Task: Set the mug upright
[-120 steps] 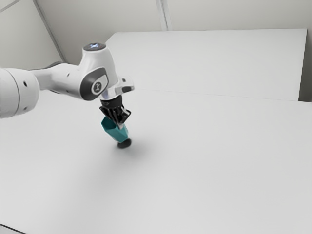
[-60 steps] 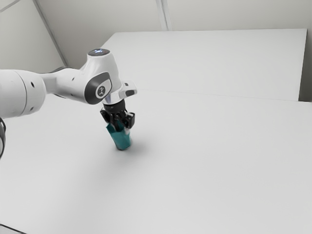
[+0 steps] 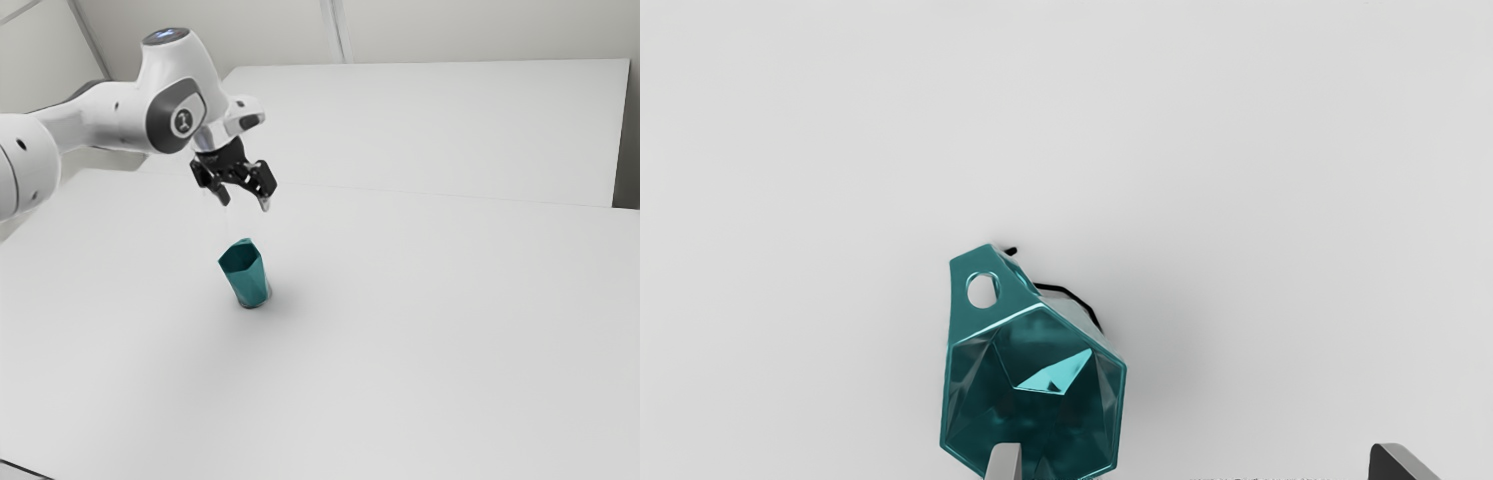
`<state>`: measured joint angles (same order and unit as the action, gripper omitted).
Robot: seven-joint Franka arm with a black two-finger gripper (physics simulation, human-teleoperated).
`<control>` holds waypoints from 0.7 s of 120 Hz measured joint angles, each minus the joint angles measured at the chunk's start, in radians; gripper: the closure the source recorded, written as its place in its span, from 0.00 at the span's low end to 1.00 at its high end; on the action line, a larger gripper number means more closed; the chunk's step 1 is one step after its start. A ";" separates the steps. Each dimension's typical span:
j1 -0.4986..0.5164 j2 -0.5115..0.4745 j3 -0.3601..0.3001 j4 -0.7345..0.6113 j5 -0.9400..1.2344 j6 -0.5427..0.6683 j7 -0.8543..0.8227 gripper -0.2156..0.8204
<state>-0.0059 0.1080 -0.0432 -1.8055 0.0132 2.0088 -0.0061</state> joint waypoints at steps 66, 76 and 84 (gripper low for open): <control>-0.001 -0.044 -0.001 0.198 -0.030 -0.257 0.122 0.21; -0.002 -0.044 -0.001 0.198 -0.030 -0.267 0.133 0.21; -0.002 -0.044 -0.001 0.199 -0.030 -0.273 0.141 0.21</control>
<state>-0.0080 0.0638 -0.0445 -1.6068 -0.0167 1.7358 0.1350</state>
